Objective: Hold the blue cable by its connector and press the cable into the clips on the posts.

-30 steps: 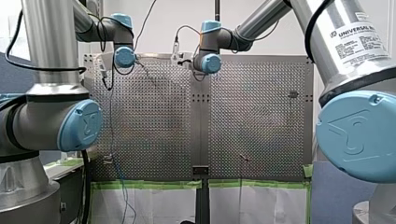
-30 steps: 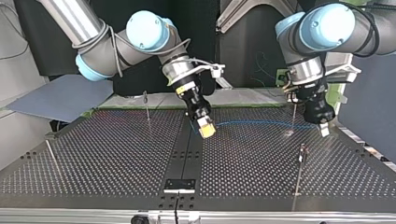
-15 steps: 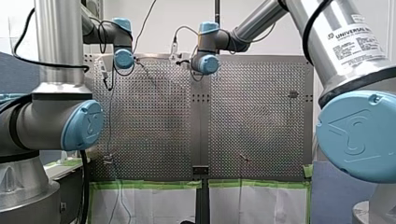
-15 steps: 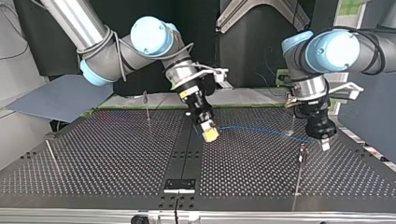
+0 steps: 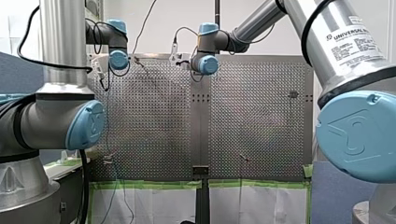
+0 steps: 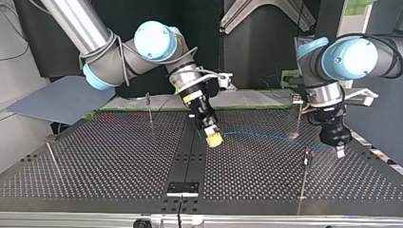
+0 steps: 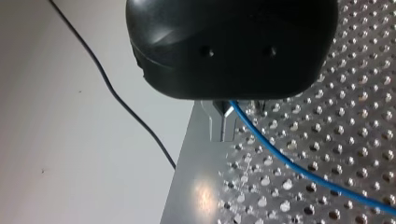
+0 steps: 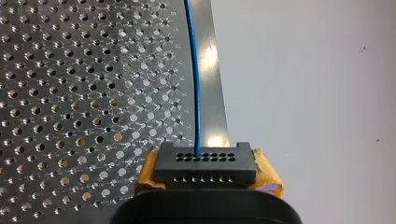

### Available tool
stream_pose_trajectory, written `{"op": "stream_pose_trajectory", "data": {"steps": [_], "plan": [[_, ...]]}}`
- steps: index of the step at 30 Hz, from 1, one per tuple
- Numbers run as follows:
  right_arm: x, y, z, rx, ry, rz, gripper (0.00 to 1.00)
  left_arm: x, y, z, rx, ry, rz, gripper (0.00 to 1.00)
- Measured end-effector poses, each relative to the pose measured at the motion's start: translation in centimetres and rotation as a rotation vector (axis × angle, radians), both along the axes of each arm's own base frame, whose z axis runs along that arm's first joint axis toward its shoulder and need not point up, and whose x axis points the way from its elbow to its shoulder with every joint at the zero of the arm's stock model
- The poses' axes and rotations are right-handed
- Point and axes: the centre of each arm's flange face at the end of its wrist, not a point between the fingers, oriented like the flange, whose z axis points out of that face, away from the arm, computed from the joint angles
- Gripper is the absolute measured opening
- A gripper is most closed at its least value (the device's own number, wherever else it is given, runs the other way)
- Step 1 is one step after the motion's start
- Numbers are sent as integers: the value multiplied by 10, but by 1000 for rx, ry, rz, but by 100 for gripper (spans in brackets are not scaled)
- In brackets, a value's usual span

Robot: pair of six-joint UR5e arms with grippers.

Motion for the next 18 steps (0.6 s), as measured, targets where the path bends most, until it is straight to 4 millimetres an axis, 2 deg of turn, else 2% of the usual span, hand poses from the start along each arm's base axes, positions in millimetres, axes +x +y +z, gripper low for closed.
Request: {"op": "stream_pose_trajectory", "data": {"steps": [7, 18], "plan": [[0, -5, 2, -4, -4, -6, 0, 15, 18, -4, 6, 6, -14, 0], [0, -17, 0, -2, -6, -19, 0, 32, 19, -5, -10, -28, -94, 0]]}}
